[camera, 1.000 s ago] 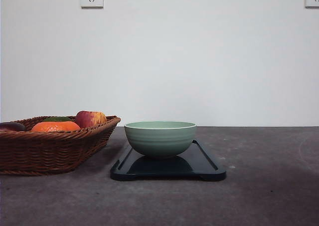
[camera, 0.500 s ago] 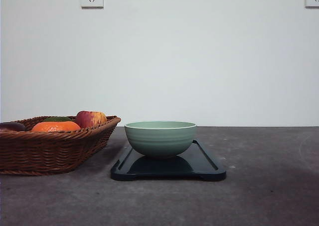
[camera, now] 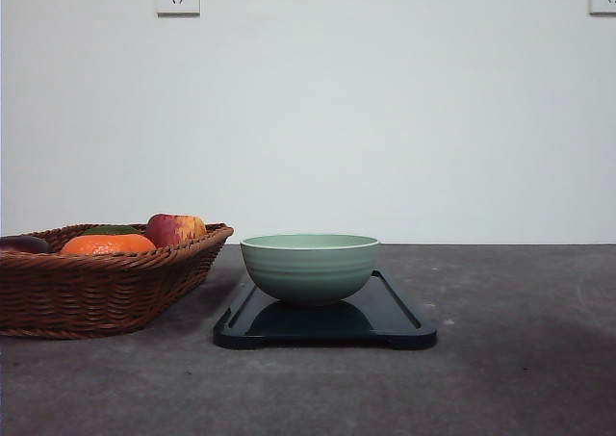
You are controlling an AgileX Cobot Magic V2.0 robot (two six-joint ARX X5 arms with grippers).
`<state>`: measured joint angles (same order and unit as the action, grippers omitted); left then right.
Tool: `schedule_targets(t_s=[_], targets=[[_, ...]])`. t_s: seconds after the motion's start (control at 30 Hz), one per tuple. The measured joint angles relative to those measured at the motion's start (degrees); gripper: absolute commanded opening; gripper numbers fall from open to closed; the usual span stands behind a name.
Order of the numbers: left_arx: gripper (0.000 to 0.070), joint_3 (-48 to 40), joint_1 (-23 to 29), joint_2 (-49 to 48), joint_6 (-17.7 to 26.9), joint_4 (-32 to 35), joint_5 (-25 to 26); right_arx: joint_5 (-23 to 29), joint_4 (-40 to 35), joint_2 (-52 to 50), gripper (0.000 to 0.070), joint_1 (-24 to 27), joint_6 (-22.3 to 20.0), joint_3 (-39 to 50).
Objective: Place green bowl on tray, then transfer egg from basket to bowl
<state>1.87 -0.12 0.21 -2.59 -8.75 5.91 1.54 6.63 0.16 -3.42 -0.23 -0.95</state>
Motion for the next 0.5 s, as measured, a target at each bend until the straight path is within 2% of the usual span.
schedule_targets(t_s=[0.5], targets=[[0.0013, 0.0, 0.0, 0.0, 0.0, 0.0, 0.0, 0.0, 0.0, 0.0, 0.0016, 0.0, 0.02, 0.0]])
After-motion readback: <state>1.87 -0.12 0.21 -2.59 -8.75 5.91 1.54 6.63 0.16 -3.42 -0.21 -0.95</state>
